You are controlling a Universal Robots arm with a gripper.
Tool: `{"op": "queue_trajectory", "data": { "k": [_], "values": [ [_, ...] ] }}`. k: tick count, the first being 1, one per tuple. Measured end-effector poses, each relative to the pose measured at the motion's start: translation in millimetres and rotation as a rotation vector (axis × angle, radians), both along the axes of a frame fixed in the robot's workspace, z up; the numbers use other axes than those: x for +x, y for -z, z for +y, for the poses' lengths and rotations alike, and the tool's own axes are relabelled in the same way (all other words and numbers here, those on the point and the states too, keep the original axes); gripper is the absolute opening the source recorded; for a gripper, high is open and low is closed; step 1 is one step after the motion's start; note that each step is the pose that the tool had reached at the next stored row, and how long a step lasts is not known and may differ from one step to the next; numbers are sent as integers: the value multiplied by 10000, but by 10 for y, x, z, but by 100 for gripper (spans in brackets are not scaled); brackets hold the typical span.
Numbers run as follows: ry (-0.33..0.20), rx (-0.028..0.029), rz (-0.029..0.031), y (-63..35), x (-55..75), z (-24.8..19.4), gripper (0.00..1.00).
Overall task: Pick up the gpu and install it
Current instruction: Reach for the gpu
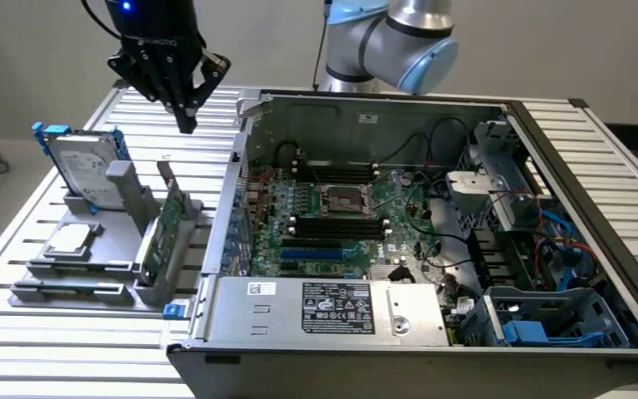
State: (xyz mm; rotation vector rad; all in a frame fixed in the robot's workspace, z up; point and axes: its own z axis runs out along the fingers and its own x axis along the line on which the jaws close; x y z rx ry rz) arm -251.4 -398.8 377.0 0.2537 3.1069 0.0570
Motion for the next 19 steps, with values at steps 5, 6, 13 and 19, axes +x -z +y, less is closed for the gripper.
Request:
{"op": "queue_trajectory", "data": {
  "k": [5,6,13,19],
  "values": [
    [-15,-73,0,45,-227,0,11],
    [-18,-86,0,53,-269,0,11],
    [-57,-179,0,107,-530,0,11],
    [-167,-183,138,156,-578,-30,11]
  ]
}}
